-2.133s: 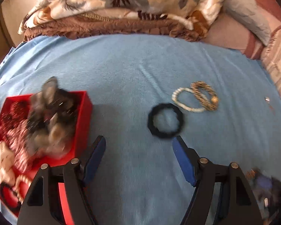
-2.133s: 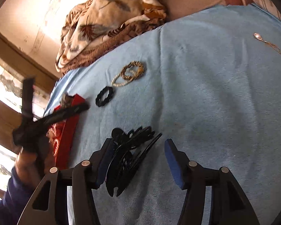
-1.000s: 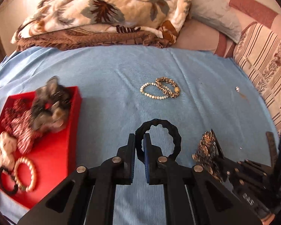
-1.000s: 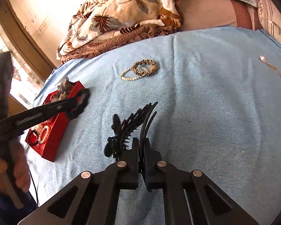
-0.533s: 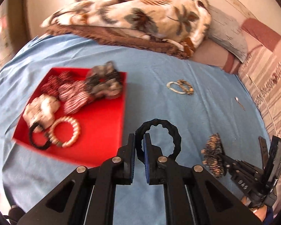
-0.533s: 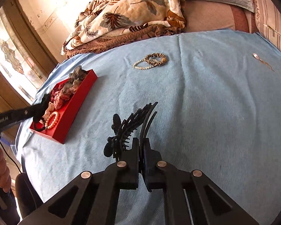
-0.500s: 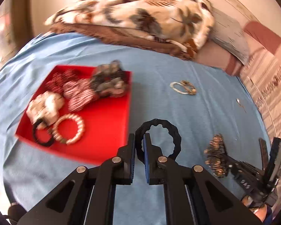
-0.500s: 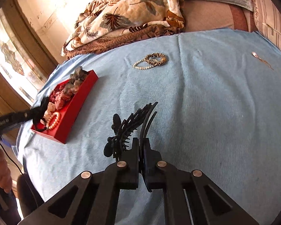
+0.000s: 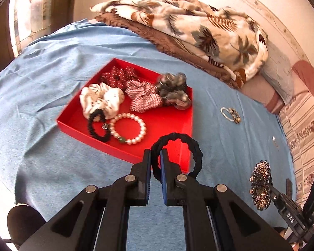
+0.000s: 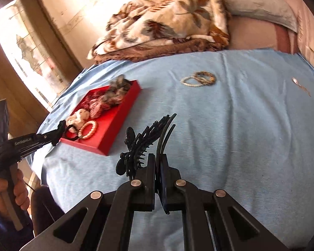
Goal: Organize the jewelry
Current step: 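Carry hair tie and claw clip into the red tray and open both tools, then pull both tools back from the red tray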
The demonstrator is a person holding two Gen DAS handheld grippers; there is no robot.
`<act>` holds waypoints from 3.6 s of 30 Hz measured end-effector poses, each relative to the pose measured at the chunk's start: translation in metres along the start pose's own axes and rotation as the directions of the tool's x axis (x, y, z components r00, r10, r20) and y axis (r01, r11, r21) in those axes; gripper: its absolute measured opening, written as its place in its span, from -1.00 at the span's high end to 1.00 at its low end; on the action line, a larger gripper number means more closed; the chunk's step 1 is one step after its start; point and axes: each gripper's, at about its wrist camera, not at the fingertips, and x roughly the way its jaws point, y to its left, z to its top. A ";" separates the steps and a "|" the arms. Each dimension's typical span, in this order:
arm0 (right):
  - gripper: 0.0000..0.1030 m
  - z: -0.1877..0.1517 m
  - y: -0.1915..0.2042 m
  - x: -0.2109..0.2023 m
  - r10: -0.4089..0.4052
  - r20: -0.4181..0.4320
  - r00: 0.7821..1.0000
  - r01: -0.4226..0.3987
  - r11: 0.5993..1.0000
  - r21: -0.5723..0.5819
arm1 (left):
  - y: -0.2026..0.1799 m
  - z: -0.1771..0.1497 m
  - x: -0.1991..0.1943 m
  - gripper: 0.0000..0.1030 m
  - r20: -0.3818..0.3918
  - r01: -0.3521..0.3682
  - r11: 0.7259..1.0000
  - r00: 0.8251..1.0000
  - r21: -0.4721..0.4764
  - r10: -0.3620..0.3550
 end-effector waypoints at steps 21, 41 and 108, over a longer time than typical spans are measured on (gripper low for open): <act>0.89 0.098 0.108 0.093 0.102 -0.135 0.986 -0.122 0.981 -0.148 | 0.028 0.021 0.055 0.84 -0.062 0.099 0.989 0.992 -0.109 -0.106; 0.89 0.113 0.110 0.213 0.070 -0.282 0.957 -0.112 0.984 -0.135 | 0.023 0.016 0.099 0.84 -0.111 0.080 0.992 0.990 -0.095 -0.090; -0.18 0.038 -0.018 0.005 -0.089 0.041 0.995 0.089 0.996 0.015 | -0.069 -0.018 -0.031 -0.47 0.130 -0.229 0.942 0.971 0.244 0.202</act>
